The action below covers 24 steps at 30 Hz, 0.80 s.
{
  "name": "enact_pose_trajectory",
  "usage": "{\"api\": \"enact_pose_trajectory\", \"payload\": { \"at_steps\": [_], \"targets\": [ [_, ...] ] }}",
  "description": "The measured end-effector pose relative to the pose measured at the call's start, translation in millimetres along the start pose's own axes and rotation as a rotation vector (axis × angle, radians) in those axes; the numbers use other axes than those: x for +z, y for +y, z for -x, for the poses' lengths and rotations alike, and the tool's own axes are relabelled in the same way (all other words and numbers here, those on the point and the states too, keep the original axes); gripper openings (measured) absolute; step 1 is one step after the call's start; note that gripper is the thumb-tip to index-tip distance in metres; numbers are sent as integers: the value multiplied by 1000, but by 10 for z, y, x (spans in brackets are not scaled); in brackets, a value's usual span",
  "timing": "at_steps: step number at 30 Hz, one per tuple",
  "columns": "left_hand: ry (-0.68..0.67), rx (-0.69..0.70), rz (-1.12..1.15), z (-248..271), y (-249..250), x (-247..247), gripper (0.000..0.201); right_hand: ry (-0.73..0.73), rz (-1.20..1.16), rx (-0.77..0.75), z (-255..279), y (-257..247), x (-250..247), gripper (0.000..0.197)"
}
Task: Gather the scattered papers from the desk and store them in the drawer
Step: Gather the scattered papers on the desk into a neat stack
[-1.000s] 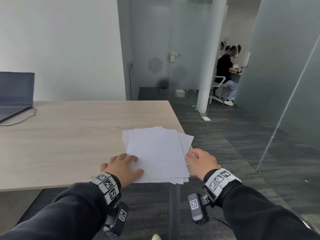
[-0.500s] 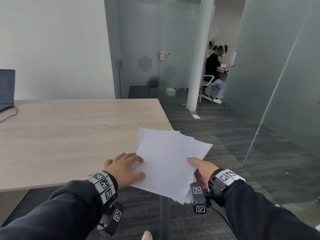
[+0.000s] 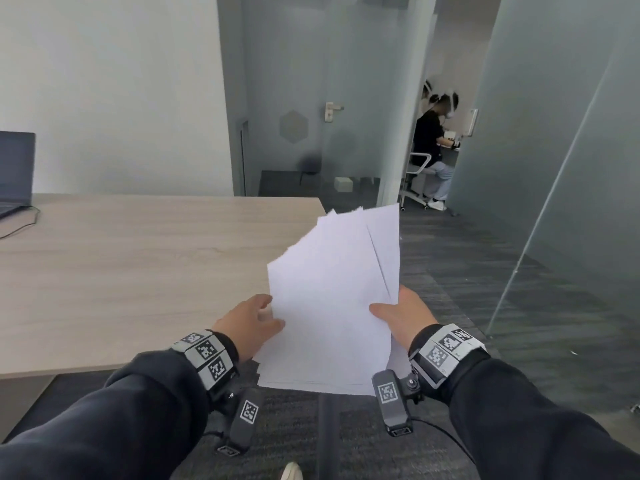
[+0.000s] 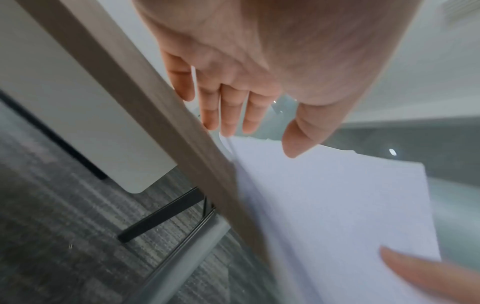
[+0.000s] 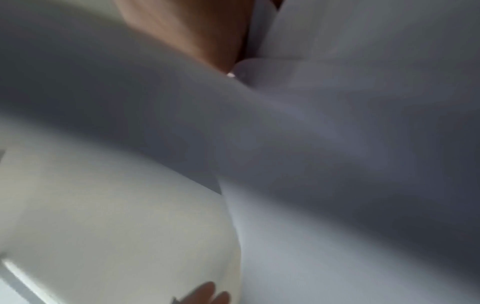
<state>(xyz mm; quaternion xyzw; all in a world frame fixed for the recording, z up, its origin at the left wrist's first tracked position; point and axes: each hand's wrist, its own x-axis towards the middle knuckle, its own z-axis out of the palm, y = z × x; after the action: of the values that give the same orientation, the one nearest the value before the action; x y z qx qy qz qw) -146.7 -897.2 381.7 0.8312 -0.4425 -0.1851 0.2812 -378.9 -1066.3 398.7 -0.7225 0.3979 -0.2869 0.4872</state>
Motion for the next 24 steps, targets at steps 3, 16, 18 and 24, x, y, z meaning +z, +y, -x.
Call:
{"api": "enact_pose_trajectory", "payload": {
  "at_steps": [3, 16, 18, 24],
  "targets": [
    [91, -120, 270, -73, -20, -147, 68, -22, -159, -32, -19, -105, 100, 25],
    [431, 54, 792, -100, -149, -1122, 20, -61, -306, -201, -455, -748, 769, 25],
    [486, 72, 788, -105, -131, -1184, 15, -63, -330, -201, -518, -812, 862, 19],
    [475, 73, 767, -87, -275, -1136, 18, -81, -388, -168, -520, -785, 1070, 7]
  ]
}}
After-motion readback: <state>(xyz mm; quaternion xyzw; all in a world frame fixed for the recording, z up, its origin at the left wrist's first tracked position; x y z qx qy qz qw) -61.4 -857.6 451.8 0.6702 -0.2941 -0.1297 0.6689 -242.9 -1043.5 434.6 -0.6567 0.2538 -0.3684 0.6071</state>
